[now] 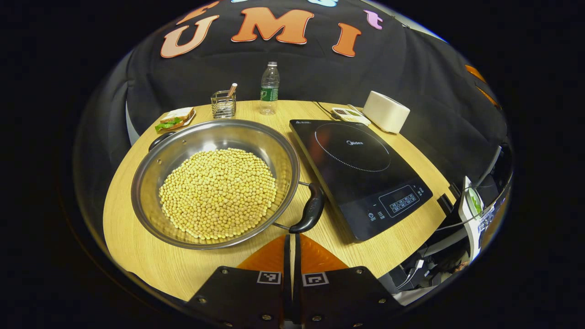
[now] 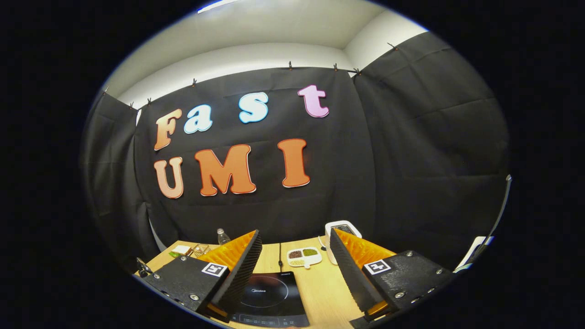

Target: First push the handle of the pot to place it horizontally, then grasp the pot with both hands and set it on the induction cooktop.

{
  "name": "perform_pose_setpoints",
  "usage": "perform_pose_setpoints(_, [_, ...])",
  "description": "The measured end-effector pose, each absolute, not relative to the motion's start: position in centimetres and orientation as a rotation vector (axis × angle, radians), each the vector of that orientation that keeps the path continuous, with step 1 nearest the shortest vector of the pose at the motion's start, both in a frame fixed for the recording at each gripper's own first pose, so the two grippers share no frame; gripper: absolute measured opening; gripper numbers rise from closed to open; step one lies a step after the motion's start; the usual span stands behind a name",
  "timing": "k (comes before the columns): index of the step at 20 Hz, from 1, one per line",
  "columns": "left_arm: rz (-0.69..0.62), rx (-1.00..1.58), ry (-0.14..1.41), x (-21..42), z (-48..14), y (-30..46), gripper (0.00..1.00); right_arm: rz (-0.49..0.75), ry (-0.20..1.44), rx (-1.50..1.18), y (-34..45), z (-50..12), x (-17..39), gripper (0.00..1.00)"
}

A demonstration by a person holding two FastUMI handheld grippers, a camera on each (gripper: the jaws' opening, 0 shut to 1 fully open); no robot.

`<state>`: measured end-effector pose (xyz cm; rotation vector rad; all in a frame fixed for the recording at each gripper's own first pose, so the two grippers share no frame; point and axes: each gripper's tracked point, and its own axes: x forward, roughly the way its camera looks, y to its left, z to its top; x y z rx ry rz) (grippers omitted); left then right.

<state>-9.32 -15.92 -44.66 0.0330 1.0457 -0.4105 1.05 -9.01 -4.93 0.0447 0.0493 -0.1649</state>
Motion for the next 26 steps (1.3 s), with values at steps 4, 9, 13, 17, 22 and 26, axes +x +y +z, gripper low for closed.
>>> perform_pose_setpoints(4, [-0.414, 0.039, 1.037, -8.5, -45.1, -16.7, 0.02, -0.172, 0.046, 0.035, -9.7, -4.9, 0.8, 0.93])
perform_pose_setpoints(9, [-0.415, 0.045, 1.034, -6.7, -45.7, -18.0, 0.02, -0.186, 0.058, 0.003, -10.7, -5.6, 1.2, 0.98])
perform_pose_setpoints(13, [-0.407, 0.041, 1.030, -5.5, -46.2, -18.8, 0.04, -0.181, 0.070, -0.007, -11.1, -6.1, 1.5, 0.93])
perform_pose_setpoints(17, [-0.394, 0.038, 1.028, -4.0, -46.5, -19.5, 0.04, -0.185, 0.079, -0.007, -11.6, -6.6, 2.0, 0.93])
perform_pose_setpoints(22, [-0.387, 0.034, 1.026, -2.4, -47.1, -20.4, 0.03, -0.199, 0.084, -0.009, -12.7, -7.1, 2.3, 0.93])
perform_pose_setpoints(26, [-0.378, 0.048, 1.019, -1.2, -47.6, -20.9, 0.03, -0.205, 0.101, -0.005, -13.3, -8.0, 2.5, 0.93])
